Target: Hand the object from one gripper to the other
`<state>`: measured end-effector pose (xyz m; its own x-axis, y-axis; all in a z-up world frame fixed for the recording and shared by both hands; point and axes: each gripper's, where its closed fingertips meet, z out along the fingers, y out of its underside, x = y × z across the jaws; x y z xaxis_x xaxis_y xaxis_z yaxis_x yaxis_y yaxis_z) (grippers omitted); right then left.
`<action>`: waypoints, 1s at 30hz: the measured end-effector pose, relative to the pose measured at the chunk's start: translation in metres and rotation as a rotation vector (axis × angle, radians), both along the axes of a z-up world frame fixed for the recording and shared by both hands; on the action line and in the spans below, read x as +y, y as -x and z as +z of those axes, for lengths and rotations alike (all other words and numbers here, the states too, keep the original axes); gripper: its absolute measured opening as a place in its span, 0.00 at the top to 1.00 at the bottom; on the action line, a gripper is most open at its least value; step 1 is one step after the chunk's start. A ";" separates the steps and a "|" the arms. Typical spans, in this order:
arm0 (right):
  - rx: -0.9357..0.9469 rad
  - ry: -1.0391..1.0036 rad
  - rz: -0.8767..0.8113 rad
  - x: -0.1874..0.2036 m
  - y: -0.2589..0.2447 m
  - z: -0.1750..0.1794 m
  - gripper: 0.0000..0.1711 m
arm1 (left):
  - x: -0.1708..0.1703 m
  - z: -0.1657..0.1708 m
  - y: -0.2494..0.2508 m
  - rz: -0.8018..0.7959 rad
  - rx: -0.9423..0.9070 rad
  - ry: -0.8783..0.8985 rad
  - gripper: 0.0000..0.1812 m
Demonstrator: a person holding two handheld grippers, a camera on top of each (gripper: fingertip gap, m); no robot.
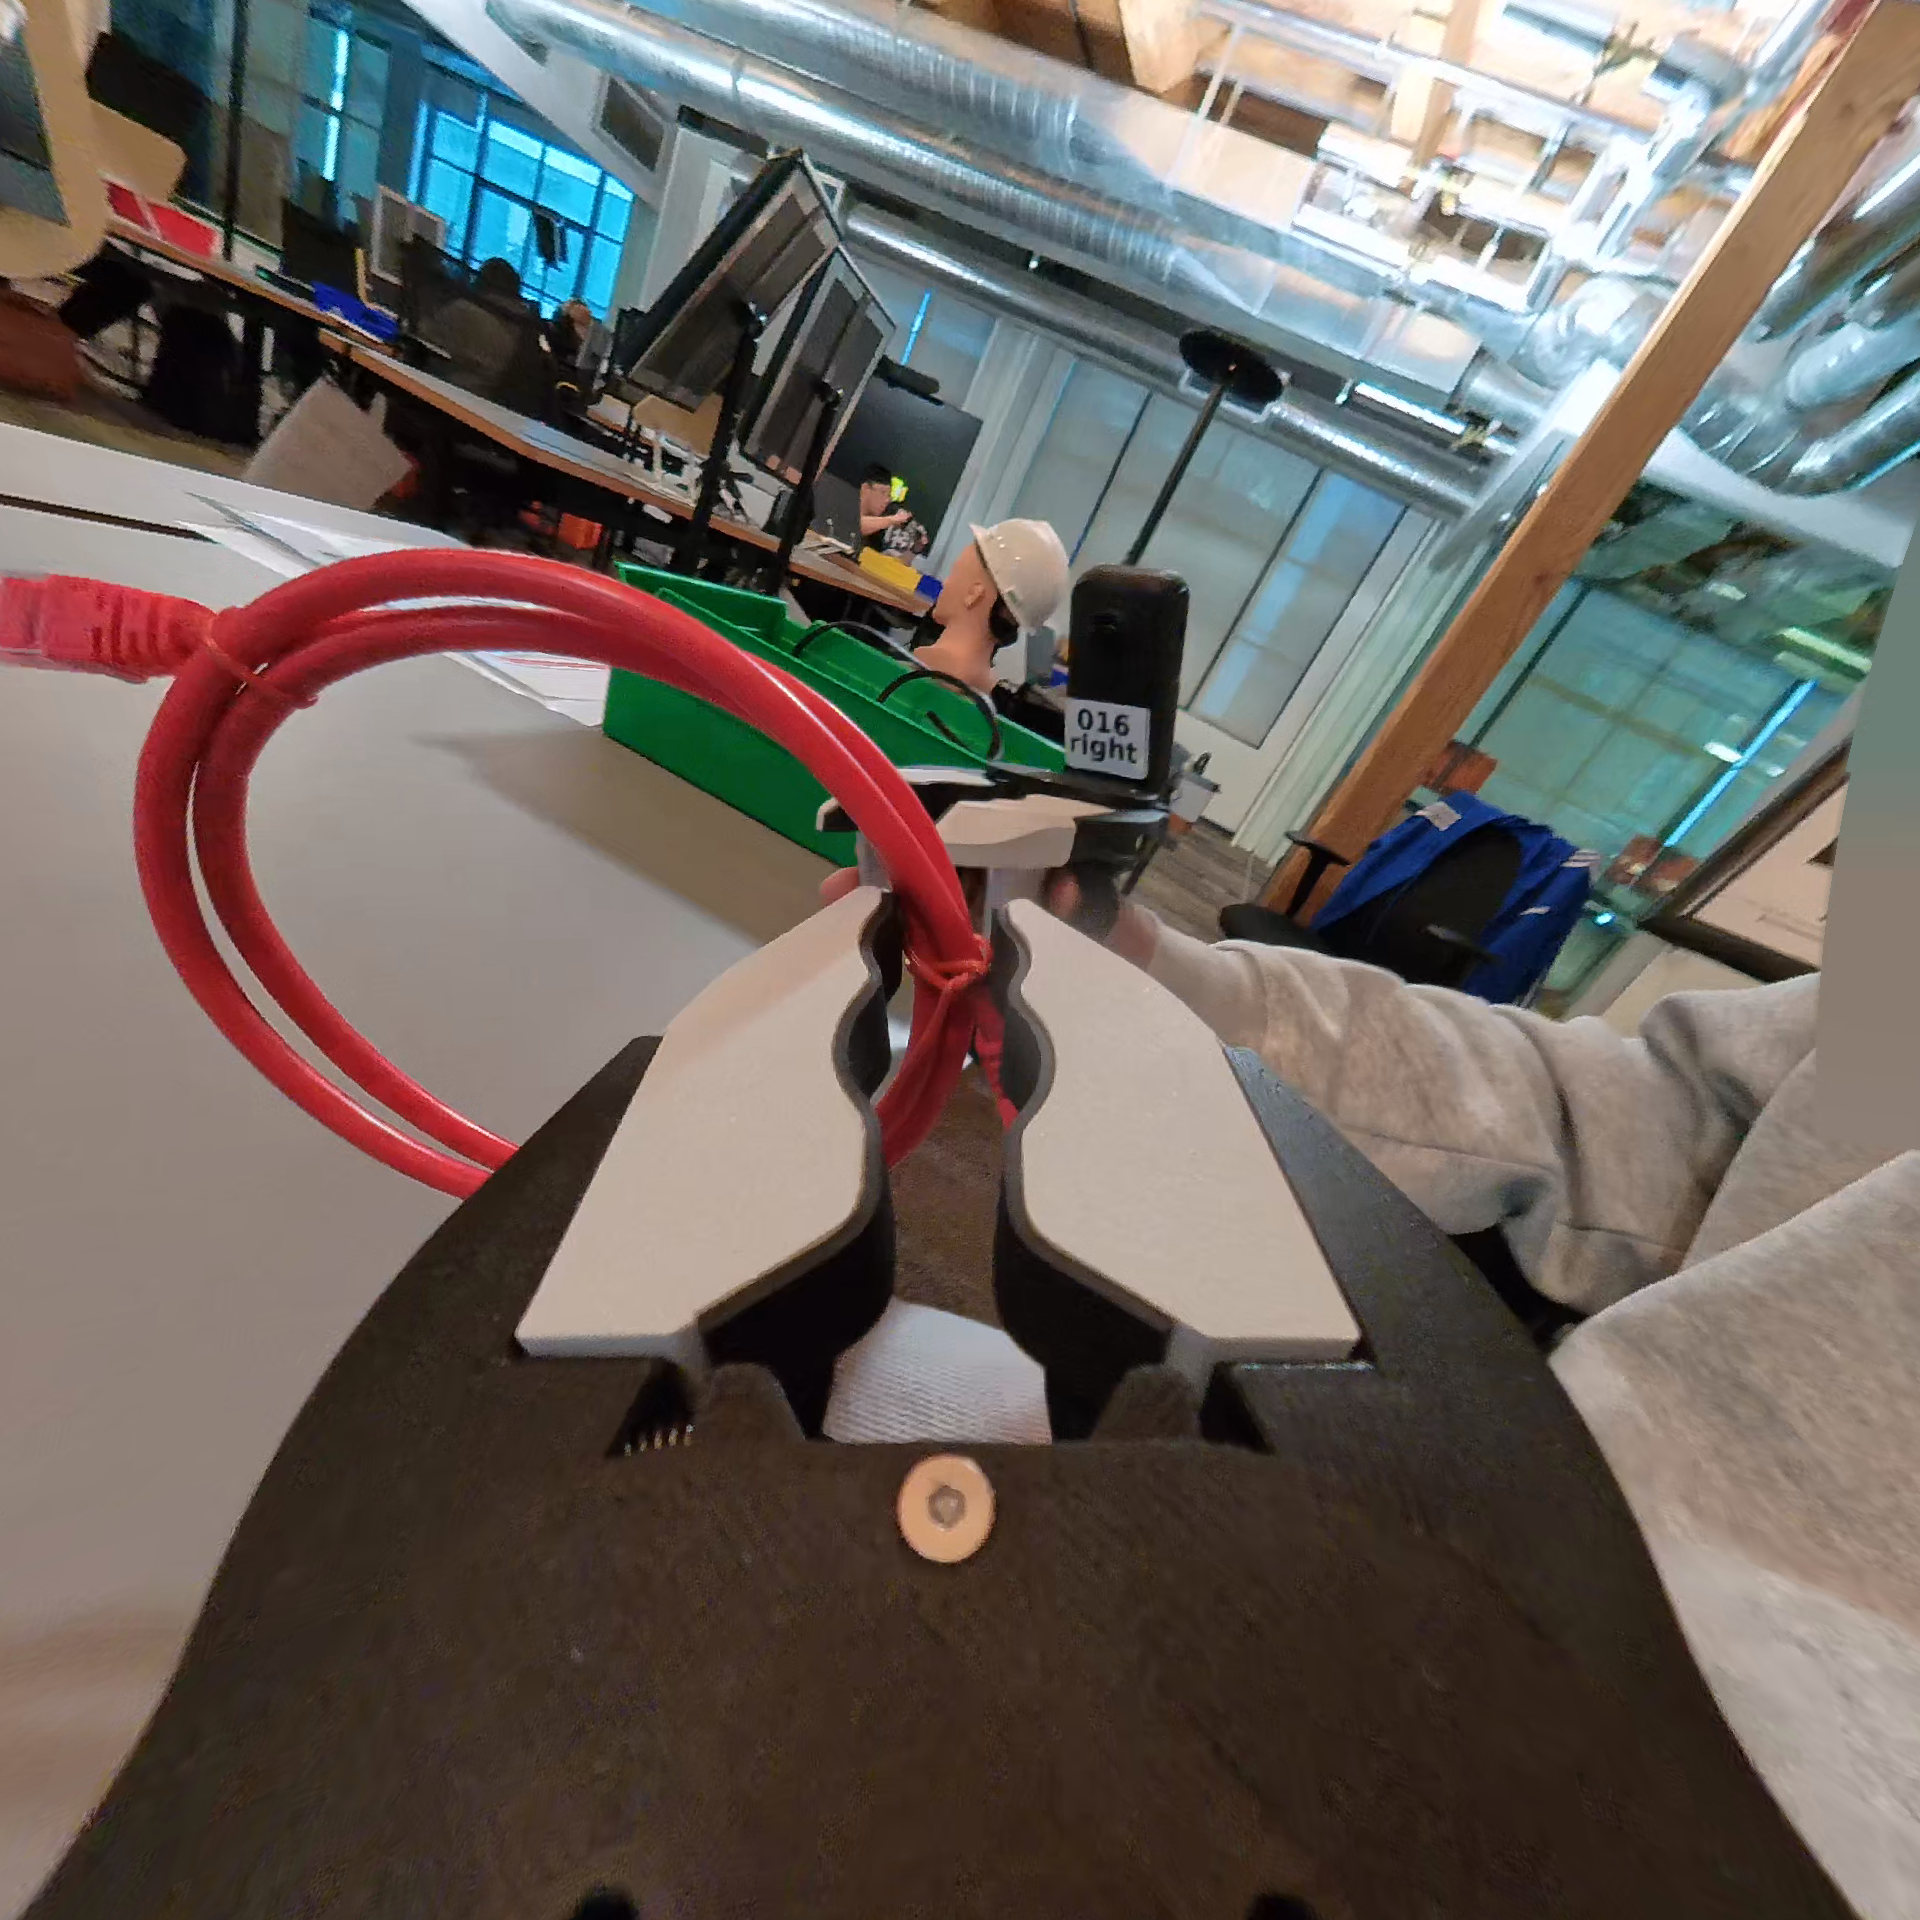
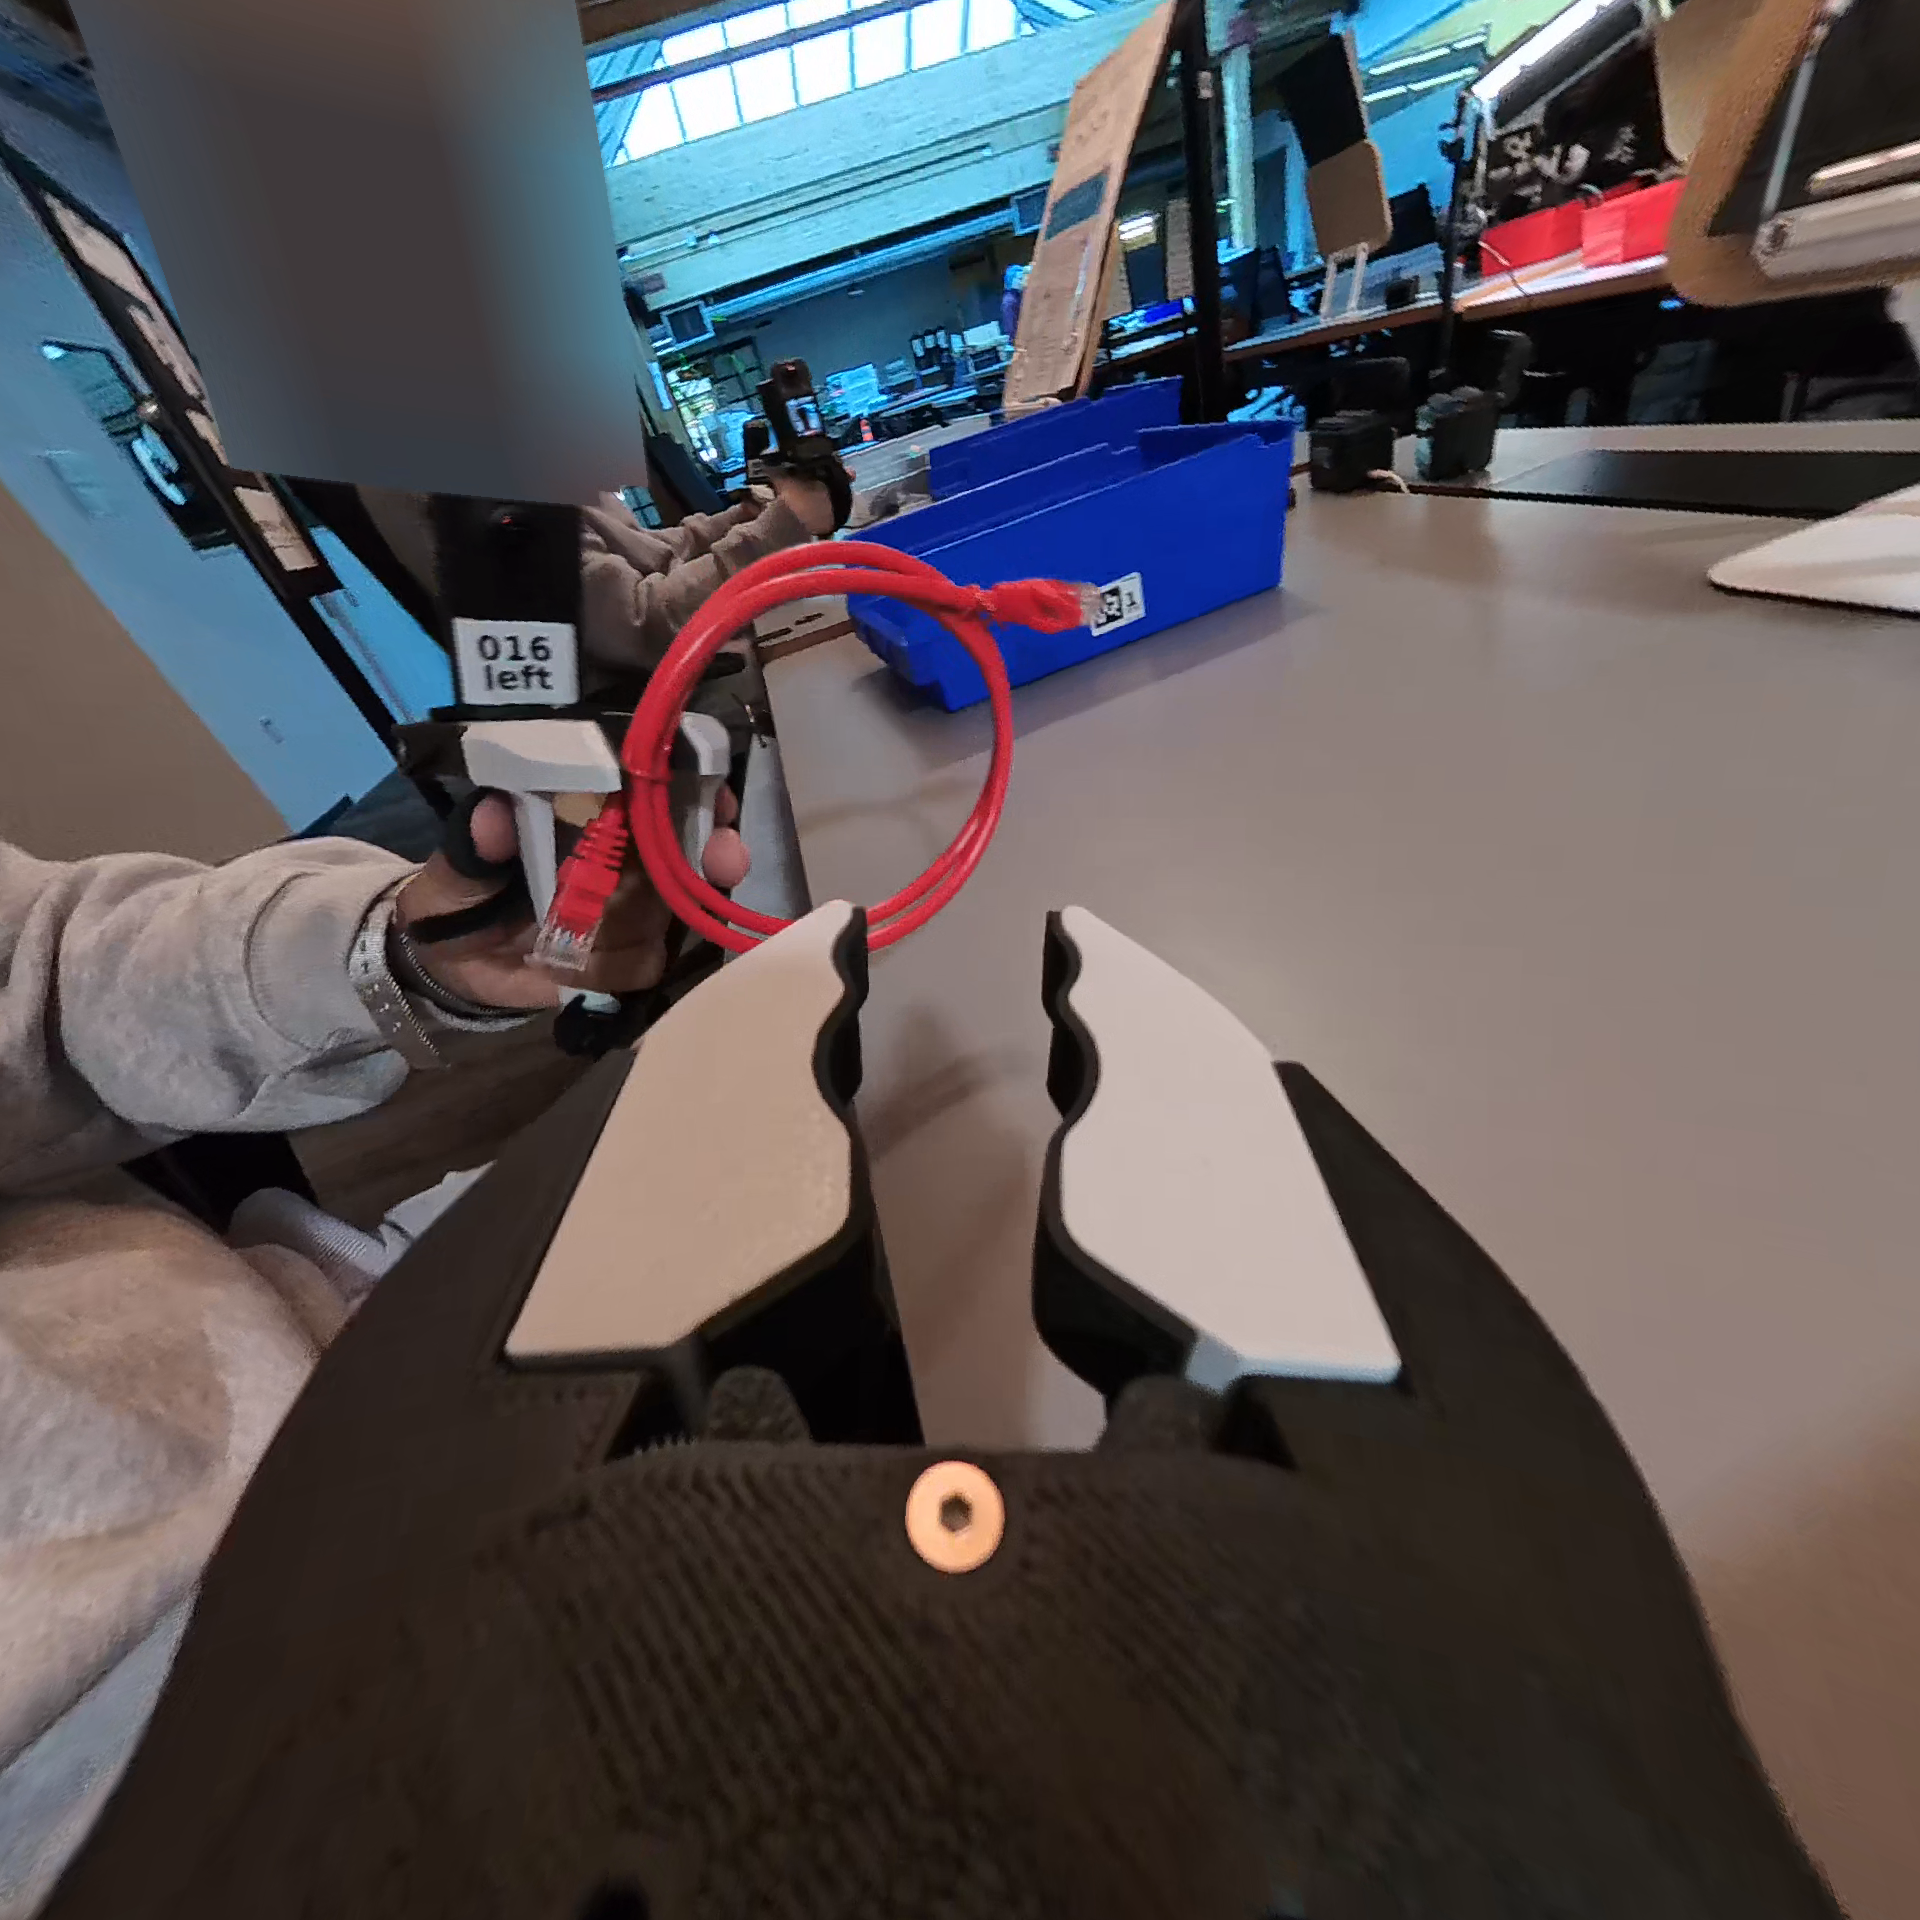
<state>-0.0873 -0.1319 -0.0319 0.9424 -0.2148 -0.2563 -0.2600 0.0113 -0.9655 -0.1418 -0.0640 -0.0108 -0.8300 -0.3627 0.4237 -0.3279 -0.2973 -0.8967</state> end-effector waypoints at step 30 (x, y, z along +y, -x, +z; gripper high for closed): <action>-0.365 0.109 0.135 0.031 0.048 -0.003 0.91 | -0.055 0.057 -0.029 -0.325 0.549 0.634 0.92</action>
